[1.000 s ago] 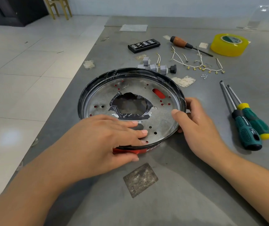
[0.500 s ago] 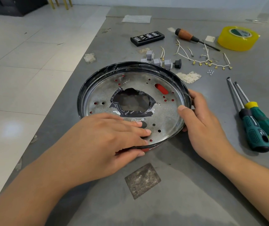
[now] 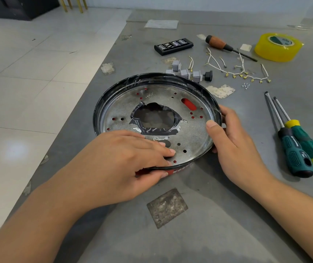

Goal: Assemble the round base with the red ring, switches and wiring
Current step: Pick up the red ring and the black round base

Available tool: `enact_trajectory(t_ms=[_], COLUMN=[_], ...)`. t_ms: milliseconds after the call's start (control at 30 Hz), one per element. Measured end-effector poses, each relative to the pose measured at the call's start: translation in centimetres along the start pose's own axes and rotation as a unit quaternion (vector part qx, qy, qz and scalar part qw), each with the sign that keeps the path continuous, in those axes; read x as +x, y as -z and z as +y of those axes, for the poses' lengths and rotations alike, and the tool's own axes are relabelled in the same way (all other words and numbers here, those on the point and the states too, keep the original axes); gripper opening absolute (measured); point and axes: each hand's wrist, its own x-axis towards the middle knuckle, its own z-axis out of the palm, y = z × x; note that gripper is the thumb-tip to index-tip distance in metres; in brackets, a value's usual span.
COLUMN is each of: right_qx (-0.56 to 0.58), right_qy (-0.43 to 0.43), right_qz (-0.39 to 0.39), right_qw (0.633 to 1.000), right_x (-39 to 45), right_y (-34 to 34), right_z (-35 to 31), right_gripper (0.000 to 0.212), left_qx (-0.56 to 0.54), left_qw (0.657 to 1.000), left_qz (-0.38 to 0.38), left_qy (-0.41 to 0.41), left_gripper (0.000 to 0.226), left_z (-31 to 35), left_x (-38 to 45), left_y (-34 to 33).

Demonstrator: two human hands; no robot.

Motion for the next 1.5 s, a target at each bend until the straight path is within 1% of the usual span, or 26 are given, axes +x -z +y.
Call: enact_trajectory(t_ms=[200, 500, 667, 900, 1033, 1167, 1333, 1400, 1500], right_qx=[0.004, 0.004, -0.014, -0.029, -0.029, -0.037, -0.023, -0.023, -0.03], right_qy=[0.002, 0.008, 0.014, 0.02, 0.021, 0.021, 0.023, 0.023, 0.023], right_qz=[-0.005, -0.012, -0.017, -0.014, -0.013, -0.007, -0.002, -0.002, 0.001], right_qw=[1.0, 1.0, 1.0, 0.999, 0.999, 0.999, 0.999, 0.999, 0.999], right_x=[-0.1, -0.24, -0.28, -0.23, -0.24, -0.23, -0.37, -0.42, -0.41], right_y=[-0.07, -0.11, -0.16, -0.25, -0.2, -0.08, 0.04, 0.02, 0.08], right_z=[-0.09, -0.29, -0.46, -0.41, -0.24, -0.19, -0.22, -0.2, -0.34], right_gripper=[0.039, 0.031, 0.023, 0.027, 0.035, 0.036, 0.048, 0.055, 0.073], left_qx=[-0.012, -0.018, -0.02, -0.018, -0.013, -0.001, 0.012, 0.023, 0.028], left_qw=[1.0, 1.0, 1.0, 1.0, 1.0, 0.999, 0.999, 0.998, 0.997], left_qz=[0.007, 0.004, -0.001, -0.005, -0.003, -0.008, -0.023, -0.024, -0.031], left_qy=[0.001, 0.006, 0.007, 0.016, 0.023, 0.034, 0.045, 0.047, 0.058], left_gripper=[0.029, 0.031, 0.03, 0.029, 0.029, 0.031, 0.033, 0.035, 0.044], left_z=[0.06, 0.12, -0.01, -0.07, -0.01, 0.22, 0.33, 0.47, 0.66], left_x=[0.02, 0.01, -0.1, -0.1, -0.04, 0.06, 0.1, 0.11, 0.42], left_y=[0.16, 0.38, 0.43, 0.45, 0.43, 0.38, 0.59, 0.65, 0.65])
